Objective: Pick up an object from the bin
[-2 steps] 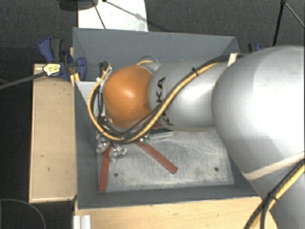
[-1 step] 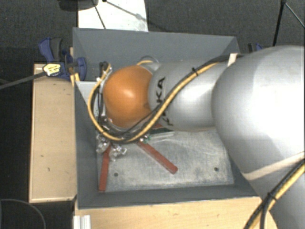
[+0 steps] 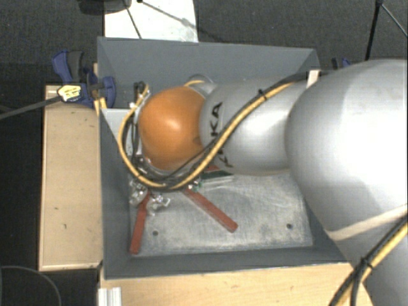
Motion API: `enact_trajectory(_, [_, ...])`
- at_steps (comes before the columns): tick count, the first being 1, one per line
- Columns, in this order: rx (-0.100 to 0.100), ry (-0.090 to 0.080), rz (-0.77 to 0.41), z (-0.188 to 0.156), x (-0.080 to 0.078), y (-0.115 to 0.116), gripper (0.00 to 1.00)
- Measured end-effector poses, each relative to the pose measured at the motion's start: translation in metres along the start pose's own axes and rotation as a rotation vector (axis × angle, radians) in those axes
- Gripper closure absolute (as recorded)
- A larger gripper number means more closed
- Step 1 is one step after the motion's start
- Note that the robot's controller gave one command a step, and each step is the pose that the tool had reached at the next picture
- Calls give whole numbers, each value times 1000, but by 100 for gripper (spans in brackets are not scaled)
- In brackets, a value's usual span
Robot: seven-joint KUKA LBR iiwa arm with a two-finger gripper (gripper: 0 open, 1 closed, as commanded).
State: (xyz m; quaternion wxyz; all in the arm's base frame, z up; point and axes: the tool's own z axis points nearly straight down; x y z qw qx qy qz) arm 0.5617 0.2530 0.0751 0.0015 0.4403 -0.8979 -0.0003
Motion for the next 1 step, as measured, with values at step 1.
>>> enact_trajectory(1, [-3,5,1,-20,1,1,100])
